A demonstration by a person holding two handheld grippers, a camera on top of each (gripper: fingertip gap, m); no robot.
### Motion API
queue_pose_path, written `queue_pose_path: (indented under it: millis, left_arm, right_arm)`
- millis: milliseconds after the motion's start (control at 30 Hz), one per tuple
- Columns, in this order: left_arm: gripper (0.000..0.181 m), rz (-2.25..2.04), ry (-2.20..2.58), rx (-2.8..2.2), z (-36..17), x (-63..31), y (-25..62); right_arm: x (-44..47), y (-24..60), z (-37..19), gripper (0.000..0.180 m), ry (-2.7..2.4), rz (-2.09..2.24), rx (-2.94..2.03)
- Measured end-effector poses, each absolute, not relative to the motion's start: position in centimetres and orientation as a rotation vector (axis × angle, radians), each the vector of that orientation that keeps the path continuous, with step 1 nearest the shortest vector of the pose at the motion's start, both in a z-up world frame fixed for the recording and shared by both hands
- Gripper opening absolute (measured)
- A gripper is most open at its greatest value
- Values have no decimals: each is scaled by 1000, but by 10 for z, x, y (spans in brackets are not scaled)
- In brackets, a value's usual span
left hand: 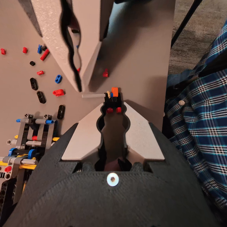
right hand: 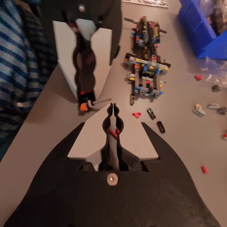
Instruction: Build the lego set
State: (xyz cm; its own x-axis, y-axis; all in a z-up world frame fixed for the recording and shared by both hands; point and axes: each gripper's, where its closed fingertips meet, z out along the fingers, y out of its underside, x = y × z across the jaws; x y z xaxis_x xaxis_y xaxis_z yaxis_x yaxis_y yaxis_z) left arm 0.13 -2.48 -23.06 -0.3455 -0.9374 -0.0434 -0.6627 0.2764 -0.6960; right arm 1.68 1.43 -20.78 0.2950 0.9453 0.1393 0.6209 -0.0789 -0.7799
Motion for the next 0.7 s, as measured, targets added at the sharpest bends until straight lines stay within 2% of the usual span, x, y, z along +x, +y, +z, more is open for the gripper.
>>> queue_pose_path:
  millis: [33,200,233,367,467,700]
  left_arm:
    - [24,-829,2099,-1445,-231,1,-25]
    - [24,-858,2090,-1491,-230,3,-24]
    - [24,-866,2085,-1501,-230,3,-23]
    - [24,-904,2048,-1590,-229,6,-20]
    - [24,-917,2038,-1624,-229,6,-20]
    - [27,-860,2031,-1604,-229,7,-20]
  right_arm:
    - [14,8,-205,0,-1427,576,-1776]
    - [14,-10,-201,34,-1480,564,-1738]
    - [12,-15,-203,35,-1504,558,-1733]
    - [7,-21,-217,38,-1512,486,-1749]
    - [9,-13,-218,29,-1469,414,-1755]
    - [8,-15,-218,23,-1482,415,-1742]
